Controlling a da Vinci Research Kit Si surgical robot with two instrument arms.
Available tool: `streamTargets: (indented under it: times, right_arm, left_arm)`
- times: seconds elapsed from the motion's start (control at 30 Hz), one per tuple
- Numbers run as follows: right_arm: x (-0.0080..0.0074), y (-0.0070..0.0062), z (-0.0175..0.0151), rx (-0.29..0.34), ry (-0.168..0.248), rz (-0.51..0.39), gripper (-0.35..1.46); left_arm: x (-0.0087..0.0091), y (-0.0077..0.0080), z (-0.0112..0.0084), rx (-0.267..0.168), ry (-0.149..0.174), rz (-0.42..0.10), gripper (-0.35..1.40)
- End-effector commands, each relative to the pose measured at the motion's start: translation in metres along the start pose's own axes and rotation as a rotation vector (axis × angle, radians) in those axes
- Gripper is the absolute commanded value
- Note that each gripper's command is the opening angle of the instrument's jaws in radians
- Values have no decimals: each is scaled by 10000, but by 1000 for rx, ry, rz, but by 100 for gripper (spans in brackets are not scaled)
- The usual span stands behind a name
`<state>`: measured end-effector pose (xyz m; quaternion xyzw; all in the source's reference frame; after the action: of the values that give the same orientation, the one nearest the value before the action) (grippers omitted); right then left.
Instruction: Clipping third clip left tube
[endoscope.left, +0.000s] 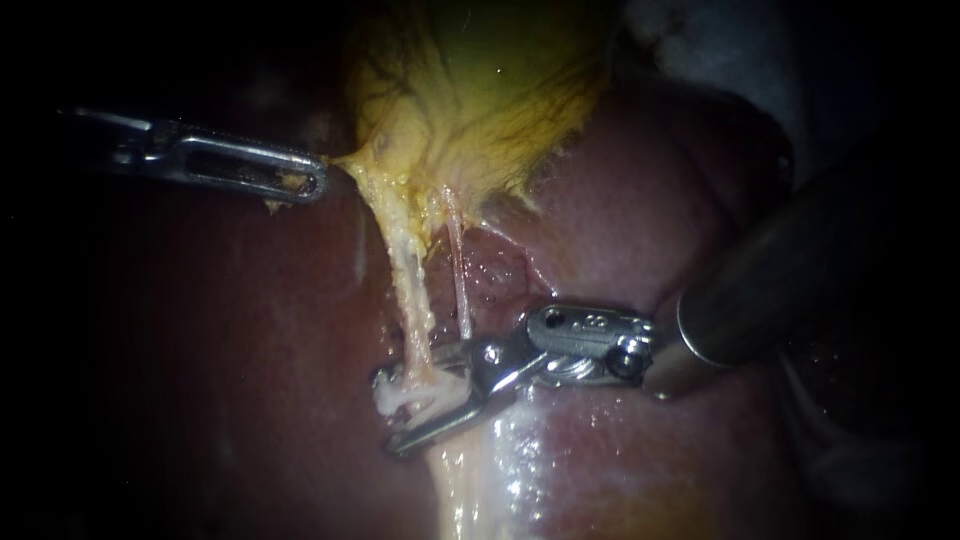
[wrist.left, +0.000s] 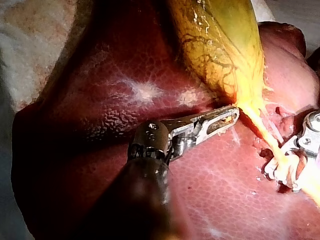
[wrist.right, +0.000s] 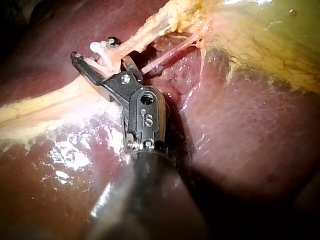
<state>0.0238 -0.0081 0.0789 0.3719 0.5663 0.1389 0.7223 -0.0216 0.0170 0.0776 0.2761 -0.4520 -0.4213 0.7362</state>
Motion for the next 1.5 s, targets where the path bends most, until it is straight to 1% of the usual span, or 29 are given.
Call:
streamTargets:
  times: [0.03,0.13,0.3,0.4,0.53,0.77,1.0,1.1,1.27,1.4,1.5]
  right_arm:
    - [1,0,0,0,1,0,48]
    - [5,0,-2,-2,0,3,48]
    - [22,4,-7,3,22,13,48]
    - [33,8,-9,5,42,68,48]
    - [44,13,-9,11,65,103,48]
    - [57,19,-4,39,151,173,48]
    - [75,29,-4,85,248,262,46]
    - [82,34,-8,90,275,290,46]
    - [87,40,-14,44,304,318,41]
    - [91,44,-18,37,309,328,35]
    - [92,45,-21,37,310,335,22]
  left_arm:
    - [0,0,0,0,0,0,-35]
    - [0,0,0,0,0,0,-35]
    - [0,0,0,0,0,0,-35]
    - [0,0,0,0,0,0,-35]
    - [1,0,1,-1,0,1,-35]
    - [1,0,1,-1,-1,1,-35]
    - [2,-1,1,-1,-1,1,-35]
    - [2,0,1,-2,-1,1,-35]
    - [2,0,1,-2,-1,1,-35]
    - [2,0,1,-2,-1,1,-35]
    - [2,0,1,-2,-1,1,-35]
